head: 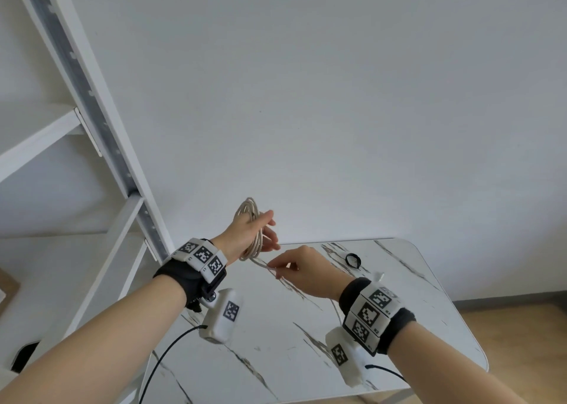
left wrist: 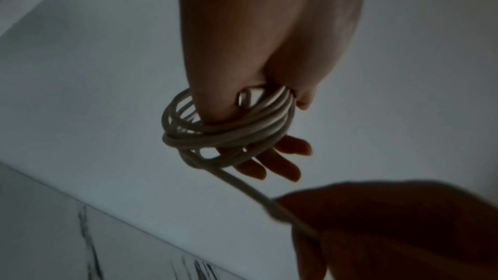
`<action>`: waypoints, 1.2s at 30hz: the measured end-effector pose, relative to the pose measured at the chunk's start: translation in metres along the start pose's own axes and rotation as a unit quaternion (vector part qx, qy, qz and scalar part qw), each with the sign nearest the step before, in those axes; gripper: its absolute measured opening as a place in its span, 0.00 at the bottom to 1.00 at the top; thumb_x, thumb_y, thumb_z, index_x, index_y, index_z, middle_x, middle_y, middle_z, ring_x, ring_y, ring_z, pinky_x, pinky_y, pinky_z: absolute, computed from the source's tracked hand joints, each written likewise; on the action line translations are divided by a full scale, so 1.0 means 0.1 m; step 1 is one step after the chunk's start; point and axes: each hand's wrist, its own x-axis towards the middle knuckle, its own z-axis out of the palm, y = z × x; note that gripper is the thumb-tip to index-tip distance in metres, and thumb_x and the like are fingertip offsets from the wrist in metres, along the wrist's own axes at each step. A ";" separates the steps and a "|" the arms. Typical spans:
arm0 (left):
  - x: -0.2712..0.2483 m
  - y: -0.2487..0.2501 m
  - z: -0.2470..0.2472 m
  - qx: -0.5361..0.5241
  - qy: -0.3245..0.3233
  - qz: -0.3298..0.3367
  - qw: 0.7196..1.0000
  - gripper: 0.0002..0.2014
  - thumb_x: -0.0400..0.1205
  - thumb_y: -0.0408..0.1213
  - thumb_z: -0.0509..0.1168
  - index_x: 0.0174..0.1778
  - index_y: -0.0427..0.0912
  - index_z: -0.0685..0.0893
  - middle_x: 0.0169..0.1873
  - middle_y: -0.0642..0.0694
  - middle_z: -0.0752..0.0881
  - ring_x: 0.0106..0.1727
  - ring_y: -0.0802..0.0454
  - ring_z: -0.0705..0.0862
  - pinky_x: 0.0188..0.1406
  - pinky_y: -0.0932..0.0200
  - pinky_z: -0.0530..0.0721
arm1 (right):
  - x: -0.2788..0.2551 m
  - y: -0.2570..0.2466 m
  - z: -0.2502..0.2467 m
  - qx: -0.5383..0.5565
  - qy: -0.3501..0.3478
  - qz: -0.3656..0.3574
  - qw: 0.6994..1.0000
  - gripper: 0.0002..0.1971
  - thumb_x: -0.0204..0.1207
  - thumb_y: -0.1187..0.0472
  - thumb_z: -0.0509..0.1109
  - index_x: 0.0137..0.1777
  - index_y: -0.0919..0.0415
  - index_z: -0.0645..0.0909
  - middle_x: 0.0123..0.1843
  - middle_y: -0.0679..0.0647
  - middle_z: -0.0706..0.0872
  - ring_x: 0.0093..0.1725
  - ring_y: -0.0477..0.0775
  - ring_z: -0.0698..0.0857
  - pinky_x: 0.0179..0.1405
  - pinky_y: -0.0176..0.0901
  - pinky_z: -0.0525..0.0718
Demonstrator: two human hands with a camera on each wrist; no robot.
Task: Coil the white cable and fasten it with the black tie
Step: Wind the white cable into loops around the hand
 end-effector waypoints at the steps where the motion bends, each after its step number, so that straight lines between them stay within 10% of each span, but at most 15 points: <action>1: -0.01 -0.02 0.01 0.018 -0.006 -0.010 1.000 0.15 0.86 0.45 0.57 0.49 0.34 0.76 0.32 0.38 0.85 0.28 0.48 0.88 0.29 0.59 0.87 | 0.00 -0.03 -0.05 -0.002 -0.003 -0.012 1.000 0.11 0.78 0.65 0.65 0.55 0.58 0.87 0.47 0.55 0.92 0.30 0.37 0.79 0.34 0.22 0.74; 7: -0.02 -0.12 0.04 0.052 -0.048 -0.045 0.996 0.22 0.84 0.50 0.59 0.49 0.30 0.80 0.31 0.36 0.88 0.26 0.43 0.88 0.27 0.56 0.87 | 0.03 -0.17 -0.24 0.012 0.001 -0.047 0.999 0.06 0.75 0.66 0.70 0.49 0.64 0.87 0.36 0.50 0.88 0.28 0.29 0.79 0.33 0.21 0.73; 12: -0.05 -0.13 0.06 0.034 -0.054 -0.058 0.996 0.25 0.83 0.51 0.60 0.49 0.27 0.81 0.29 0.35 0.87 0.27 0.41 0.88 0.30 0.55 0.89 | 0.04 -0.25 -0.34 0.019 -0.065 -0.041 0.997 0.10 0.73 0.70 0.67 0.52 0.61 0.82 0.46 0.57 0.90 0.44 0.54 0.88 0.46 0.41 0.83; 15: -0.04 -0.13 0.06 0.011 -0.062 -0.058 0.996 0.24 0.84 0.51 0.59 0.44 0.28 0.83 0.29 0.35 0.88 0.28 0.41 0.89 0.36 0.52 0.90 | 0.07 -0.29 -0.39 -0.013 -0.069 -0.041 0.997 0.08 0.73 0.71 0.68 0.51 0.63 0.81 0.47 0.57 0.90 0.32 0.35 0.83 0.35 0.24 0.78; 19: -0.03 -0.12 0.10 -0.022 -0.031 -0.045 0.998 0.24 0.84 0.51 0.59 0.40 0.30 0.83 0.27 0.37 0.87 0.28 0.42 0.87 0.40 0.49 0.88 | 0.10 -0.30 -0.40 -0.033 -0.034 -0.038 0.998 0.03 0.74 0.69 0.68 0.44 0.61 0.81 0.45 0.59 0.91 0.27 0.44 0.79 0.29 0.24 0.76; 23: -0.06 -0.07 0.11 0.034 -0.025 -0.076 0.996 0.23 0.83 0.54 0.58 0.44 0.34 0.79 0.23 0.42 0.83 0.17 0.49 0.80 0.22 0.61 0.83 | 0.13 -0.29 -0.47 -0.025 0.019 -0.067 0.997 0.15 0.68 0.64 0.77 0.33 0.47 0.74 0.35 0.47 0.86 0.30 0.33 0.80 0.33 0.25 0.75; 30: -0.14 -0.10 0.06 0.061 -0.123 -0.171 0.976 0.30 0.81 0.65 0.49 0.42 0.37 0.75 0.14 0.48 0.69 0.13 0.53 0.66 0.20 0.63 0.72 | 0.21 -0.21 -0.72 -0.004 0.021 -0.062 0.998 0.06 0.69 0.64 0.77 0.45 0.58 0.89 0.34 0.44 0.88 0.28 0.35 0.81 0.31 0.24 0.76; 36: -0.25 0.03 0.08 -0.003 -0.210 -0.181 0.961 0.29 0.79 0.66 0.47 0.31 0.43 0.74 0.09 0.51 0.66 0.08 0.57 0.62 0.15 0.67 0.70 | 0.25 -0.01 -0.68 0.086 0.096 -0.017 0.992 0.07 0.69 0.65 0.77 0.47 0.63 0.90 0.40 0.60 0.92 0.33 0.49 0.84 0.43 0.41 0.84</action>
